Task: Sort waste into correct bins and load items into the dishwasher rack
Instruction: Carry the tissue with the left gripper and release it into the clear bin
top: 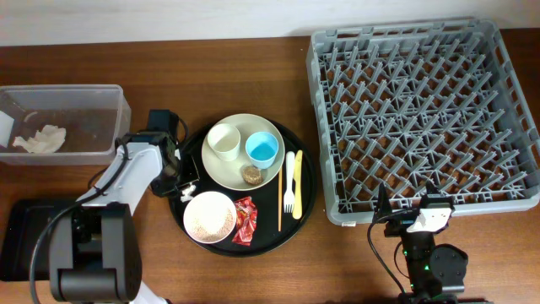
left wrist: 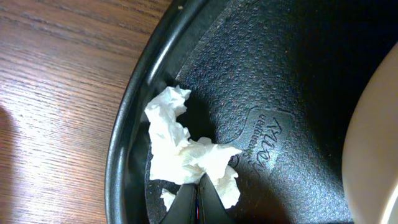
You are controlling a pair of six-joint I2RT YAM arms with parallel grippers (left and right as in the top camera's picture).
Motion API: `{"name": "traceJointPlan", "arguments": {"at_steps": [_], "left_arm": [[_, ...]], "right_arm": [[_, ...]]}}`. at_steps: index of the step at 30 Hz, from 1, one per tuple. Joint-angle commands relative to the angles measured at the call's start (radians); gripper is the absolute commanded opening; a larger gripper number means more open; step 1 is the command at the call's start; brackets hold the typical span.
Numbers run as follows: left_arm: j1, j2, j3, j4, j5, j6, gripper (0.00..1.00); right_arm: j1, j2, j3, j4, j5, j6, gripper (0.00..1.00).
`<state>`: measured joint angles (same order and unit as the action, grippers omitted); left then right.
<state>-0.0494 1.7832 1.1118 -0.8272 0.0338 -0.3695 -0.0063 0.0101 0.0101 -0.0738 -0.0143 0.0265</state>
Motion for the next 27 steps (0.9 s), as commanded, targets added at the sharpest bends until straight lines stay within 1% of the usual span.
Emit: {"name": "traceJointPlan", "arguments": {"at_steps": [1, 4, 6, 8, 10, 14, 16, 18, 23, 27], "left_arm": [[0.000, -0.060, 0.101, -0.026, -0.005, 0.082, 0.00], [0.000, -0.137, 0.202, -0.077, -0.057, 0.087, 0.01], [0.013, -0.171, 0.303, -0.127, -0.061, 0.087, 0.01], [0.081, -0.175, 0.458, -0.180, -0.060, 0.087, 0.00], [0.177, -0.175, 0.563, -0.177, -0.060, 0.087, 0.00], [0.335, -0.164, 0.594, -0.148, -0.060, 0.087, 0.00], [0.383, -0.129, 0.594, -0.124, -0.060, 0.087, 0.00], [0.418, -0.052, 0.594, -0.069, -0.060, 0.087, 0.00], [0.485, 0.144, 0.594, 0.014, -0.061, 0.087, 0.00], [0.549, 0.263, 0.594, 0.086, -0.056, 0.086, 0.00]], "right_arm": [[0.006, -0.007, -0.005, -0.006, 0.011, 0.008, 0.98], [0.006, -0.007, -0.005, -0.006, 0.011, 0.008, 0.98], [0.006, -0.007, -0.005, -0.006, 0.011, 0.008, 0.98], [0.006, -0.007, -0.005, -0.006, 0.011, 0.008, 0.98], [0.006, -0.007, -0.005, -0.006, 0.011, 0.008, 0.98], [0.006, -0.007, -0.005, -0.006, 0.011, 0.008, 0.98], [0.006, -0.007, -0.005, -0.006, 0.011, 0.008, 0.98], [0.006, -0.007, -0.005, -0.006, 0.011, 0.008, 0.98], [0.006, -0.007, -0.005, -0.006, 0.011, 0.008, 0.98], [0.006, -0.007, -0.005, -0.006, 0.011, 0.008, 0.98]]}}
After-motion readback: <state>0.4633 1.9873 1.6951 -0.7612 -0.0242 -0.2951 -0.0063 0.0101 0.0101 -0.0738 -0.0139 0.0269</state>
